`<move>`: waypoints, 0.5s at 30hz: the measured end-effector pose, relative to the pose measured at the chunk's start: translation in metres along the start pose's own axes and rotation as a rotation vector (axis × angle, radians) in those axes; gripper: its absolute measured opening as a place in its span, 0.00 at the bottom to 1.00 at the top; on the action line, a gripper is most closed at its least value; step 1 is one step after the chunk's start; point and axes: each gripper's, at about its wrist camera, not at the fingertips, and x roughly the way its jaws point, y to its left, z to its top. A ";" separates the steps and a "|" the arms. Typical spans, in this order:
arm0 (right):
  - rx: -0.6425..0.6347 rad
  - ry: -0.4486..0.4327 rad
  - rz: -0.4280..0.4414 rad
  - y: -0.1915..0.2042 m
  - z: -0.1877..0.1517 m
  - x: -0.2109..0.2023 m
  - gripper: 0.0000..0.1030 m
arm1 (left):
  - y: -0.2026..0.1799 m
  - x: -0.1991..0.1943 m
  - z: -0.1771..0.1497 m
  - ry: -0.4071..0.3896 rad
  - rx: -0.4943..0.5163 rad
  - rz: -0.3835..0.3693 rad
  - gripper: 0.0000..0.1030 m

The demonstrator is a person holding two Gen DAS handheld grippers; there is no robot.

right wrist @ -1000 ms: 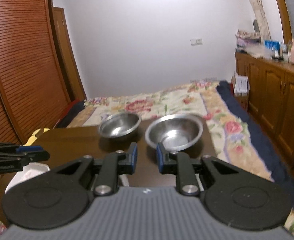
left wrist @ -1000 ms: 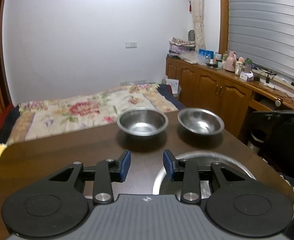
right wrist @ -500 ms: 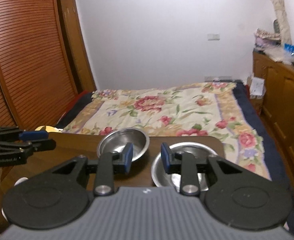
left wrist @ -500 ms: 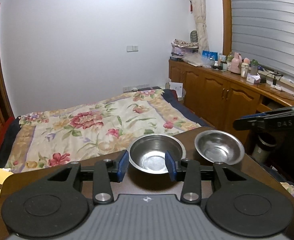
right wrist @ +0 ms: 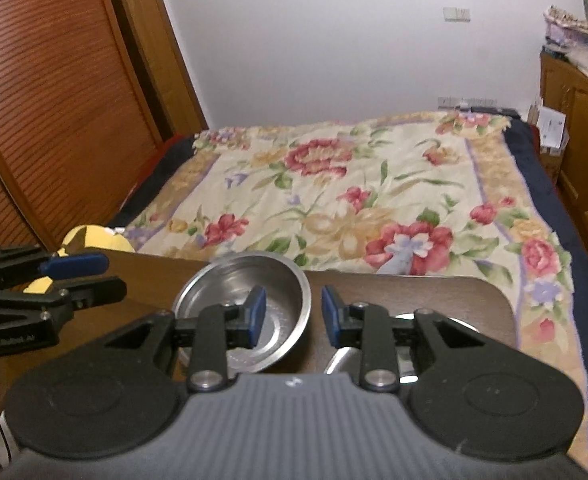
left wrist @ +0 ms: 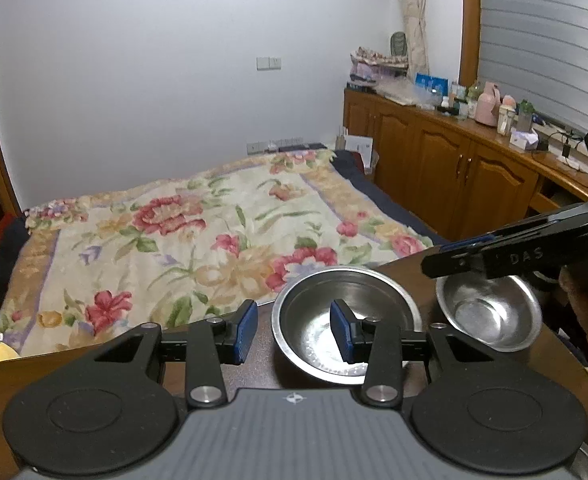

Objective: Organize plates and bowls

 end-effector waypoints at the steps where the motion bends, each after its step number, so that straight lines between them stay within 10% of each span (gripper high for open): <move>1: 0.003 0.012 0.002 -0.001 0.000 0.005 0.31 | 0.000 0.004 0.001 0.007 -0.001 -0.002 0.41; 15: 0.010 0.117 0.005 -0.007 -0.004 0.045 0.31 | 0.005 0.051 -0.013 0.109 -0.046 -0.037 0.39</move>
